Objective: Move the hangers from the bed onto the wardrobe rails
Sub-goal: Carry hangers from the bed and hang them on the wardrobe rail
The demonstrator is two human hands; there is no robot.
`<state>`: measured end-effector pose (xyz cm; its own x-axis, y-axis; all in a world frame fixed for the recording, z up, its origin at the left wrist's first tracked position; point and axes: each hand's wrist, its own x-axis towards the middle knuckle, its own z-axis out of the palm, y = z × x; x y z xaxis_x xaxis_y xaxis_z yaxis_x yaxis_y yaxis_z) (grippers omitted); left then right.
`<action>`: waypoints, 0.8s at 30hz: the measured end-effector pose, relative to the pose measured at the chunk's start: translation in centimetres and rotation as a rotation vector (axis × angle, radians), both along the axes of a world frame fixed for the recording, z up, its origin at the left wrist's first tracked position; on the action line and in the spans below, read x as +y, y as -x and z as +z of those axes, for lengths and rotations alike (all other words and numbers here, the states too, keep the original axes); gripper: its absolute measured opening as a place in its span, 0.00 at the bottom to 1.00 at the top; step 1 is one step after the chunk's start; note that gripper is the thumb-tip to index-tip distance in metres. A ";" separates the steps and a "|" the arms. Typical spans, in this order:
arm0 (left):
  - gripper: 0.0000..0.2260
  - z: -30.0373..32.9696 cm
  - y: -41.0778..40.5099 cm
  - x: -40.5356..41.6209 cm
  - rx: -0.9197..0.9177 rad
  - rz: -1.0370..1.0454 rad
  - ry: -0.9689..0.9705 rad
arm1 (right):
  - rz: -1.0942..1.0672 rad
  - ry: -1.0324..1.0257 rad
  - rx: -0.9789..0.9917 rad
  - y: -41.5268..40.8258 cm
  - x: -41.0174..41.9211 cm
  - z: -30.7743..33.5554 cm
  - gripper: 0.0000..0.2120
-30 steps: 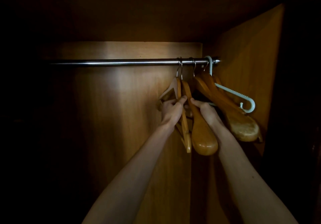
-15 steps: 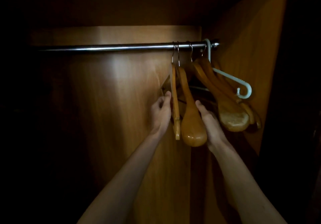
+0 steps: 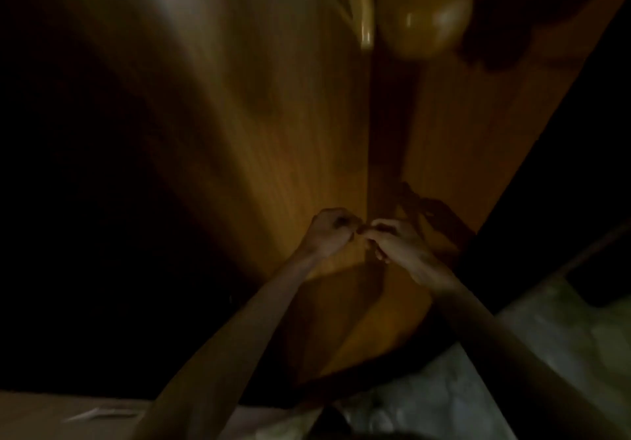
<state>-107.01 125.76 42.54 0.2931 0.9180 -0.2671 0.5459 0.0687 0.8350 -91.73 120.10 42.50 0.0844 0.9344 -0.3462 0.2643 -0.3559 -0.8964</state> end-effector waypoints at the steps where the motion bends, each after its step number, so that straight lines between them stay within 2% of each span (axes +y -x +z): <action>1: 0.08 -2.8 0.2 -0.7 0.086 -0.061 0.071 | 0.007 0.119 0.005 0.2 -0.9 -3.2 0.08; 3: 0.09 -8.4 0.7 -1.9 0.217 -0.186 0.205 | 0.000 0.322 0.048 0.5 -3.2 -8.6 0.05; 7: 0.11 -17.6 1.9 -5.1 0.340 -0.348 0.425 | -0.072 0.444 -0.104 0.9 -8.9 -17.9 0.04; 10: 0.10 -22.2 2.3 -7.5 0.483 -0.538 0.568 | -0.238 0.551 -0.143 1.7 -14.2 -22.2 0.03; 14: 0.13 -27.2 3.0 -10.4 0.648 -0.756 0.530 | -0.422 0.761 -0.070 3.9 -22.7 -26.0 0.07; 19: 0.12 -30.0 2.9 -12.8 0.795 -0.924 0.526 | -0.684 0.902 0.004 8.5 -31.1 -28.7 0.15; 21: 0.12 -31.2 0.7 -17.7 0.906 -1.156 0.512 | -0.884 1.039 0.150 12.4 -37.7 -29.5 0.19; 24: 0.12 -31.3 0.9 -17.3 0.898 -1.201 0.467 | -0.993 1.019 0.170 14.3 -38.7 -29.8 0.17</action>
